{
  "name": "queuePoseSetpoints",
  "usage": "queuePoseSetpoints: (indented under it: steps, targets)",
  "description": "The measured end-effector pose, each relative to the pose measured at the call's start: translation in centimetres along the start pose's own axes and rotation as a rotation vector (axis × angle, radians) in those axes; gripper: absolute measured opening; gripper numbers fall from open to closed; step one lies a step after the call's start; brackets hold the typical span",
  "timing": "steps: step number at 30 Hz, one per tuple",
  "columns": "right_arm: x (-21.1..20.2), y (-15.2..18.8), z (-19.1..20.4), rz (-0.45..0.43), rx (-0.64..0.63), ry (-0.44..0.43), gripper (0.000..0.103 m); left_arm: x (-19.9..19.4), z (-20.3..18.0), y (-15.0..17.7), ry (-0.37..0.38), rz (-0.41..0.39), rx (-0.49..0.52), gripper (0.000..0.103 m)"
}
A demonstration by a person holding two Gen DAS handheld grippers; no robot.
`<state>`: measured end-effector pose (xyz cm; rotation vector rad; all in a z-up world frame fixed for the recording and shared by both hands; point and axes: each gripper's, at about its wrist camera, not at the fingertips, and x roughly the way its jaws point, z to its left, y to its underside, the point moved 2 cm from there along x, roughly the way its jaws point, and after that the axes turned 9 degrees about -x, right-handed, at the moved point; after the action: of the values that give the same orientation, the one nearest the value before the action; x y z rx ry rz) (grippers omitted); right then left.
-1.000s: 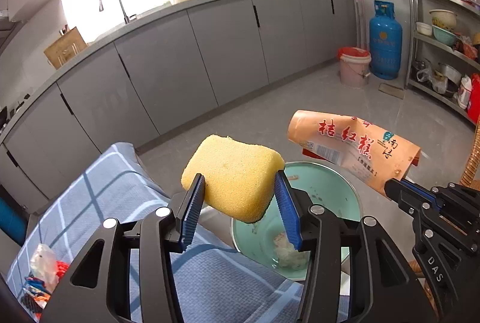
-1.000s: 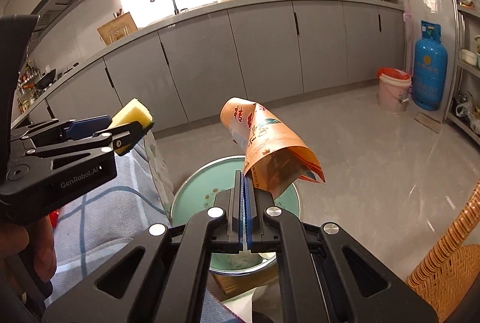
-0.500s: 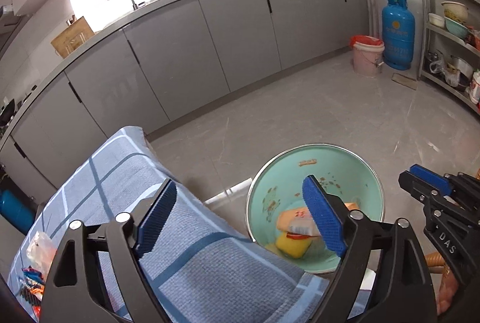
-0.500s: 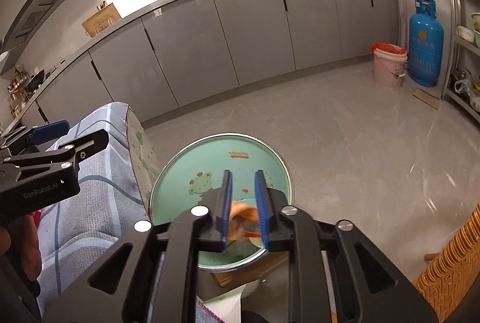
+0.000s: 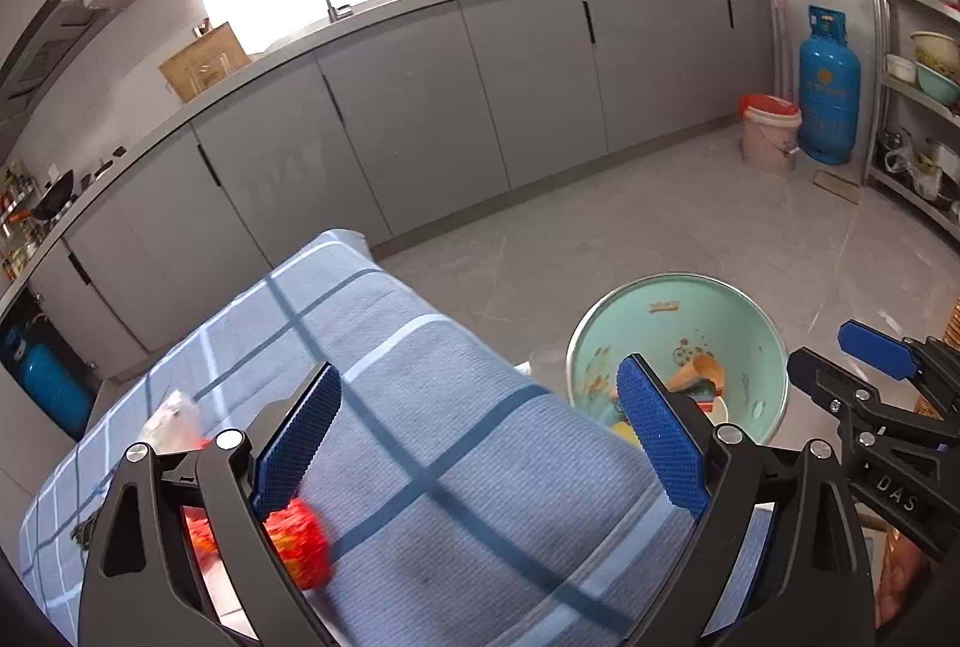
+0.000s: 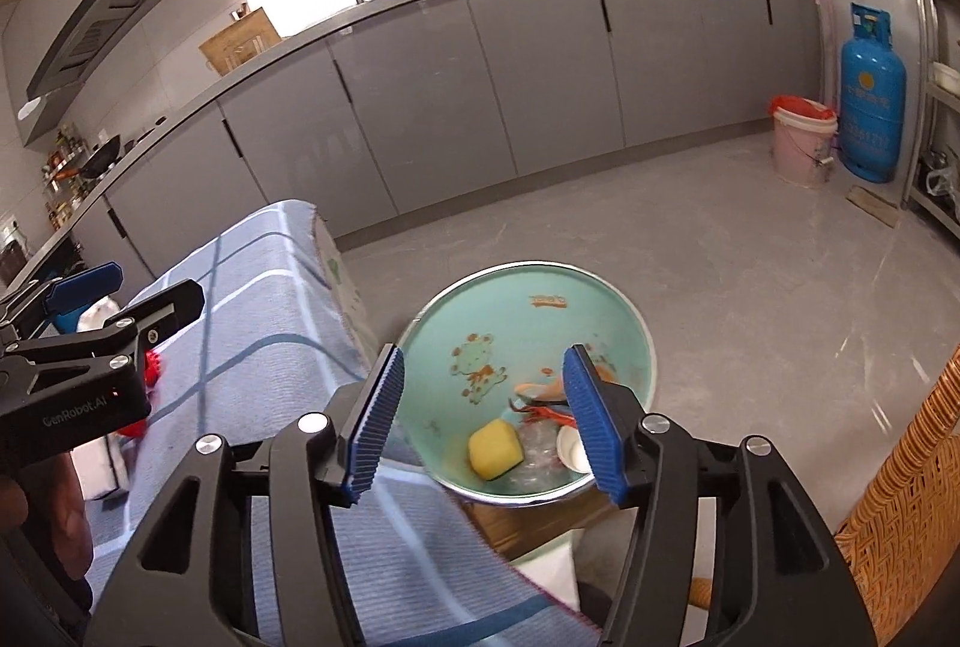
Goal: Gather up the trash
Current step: 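Move both tools back over the table toward the white foam block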
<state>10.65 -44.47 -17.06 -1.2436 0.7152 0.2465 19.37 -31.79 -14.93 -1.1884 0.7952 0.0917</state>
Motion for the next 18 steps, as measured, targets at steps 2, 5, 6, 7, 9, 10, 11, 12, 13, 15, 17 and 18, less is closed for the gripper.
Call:
queuePoseSetpoints:
  steps: [2,5,6,7,9,10,11,12,13,15,17,18]
  targets:
    - [-0.2,-0.2,1.4,0.000,-0.022,-0.016,0.059,-0.9,1.0,0.4,-0.010,-0.005,-0.012,0.092]
    - [-0.5,-0.3,3.3,0.003,-0.056,-0.044,0.061,-2.1,2.7,1.1,-0.028,-0.008,-0.028,0.092]
    - [-0.7,-0.3,4.0,0.005,-0.067,-0.053,0.061,-2.6,3.5,1.5,-0.037,-0.007,-0.033,0.092]
    - [-0.8,-0.3,4.6,0.005,-0.077,-0.060,0.063,-2.9,4.0,1.8,-0.044,-0.009,-0.035,0.092]
    - [-1.0,-0.3,6.0,0.006,-0.095,-0.076,0.066,-3.7,5.1,2.6,-0.064,-0.011,-0.036,0.092]
    - [-1.1,-0.2,6.8,0.008,-0.108,-0.086,0.067,-4.1,5.8,3.0,-0.076,-0.012,-0.038,0.092]
    - [-1.2,-0.1,7.6,0.011,-0.120,-0.093,0.067,-4.4,6.4,3.2,-0.084,-0.012,-0.040,0.092]
    - [-1.2,0.0,8.2,0.015,-0.129,-0.099,0.067,-4.8,7.3,3.6,-0.099,-0.014,-0.044,0.092]
    - [-1.2,0.1,8.9,0.019,-0.138,-0.110,0.067,-5.1,8.0,4.0,-0.114,-0.015,-0.046,0.092]
    - [-1.3,0.3,10.3,0.025,-0.161,-0.123,0.067,-5.6,9.6,4.8,-0.145,-0.010,-0.056,0.092]
    - [-1.4,0.4,11.6,0.029,-0.182,-0.135,0.068,-6.0,10.9,5.3,-0.167,-0.005,-0.069,0.092]
    - [-1.4,0.4,12.2,0.031,-0.189,-0.141,0.068,-6.3,11.8,5.7,-0.181,-0.002,-0.080,0.092]
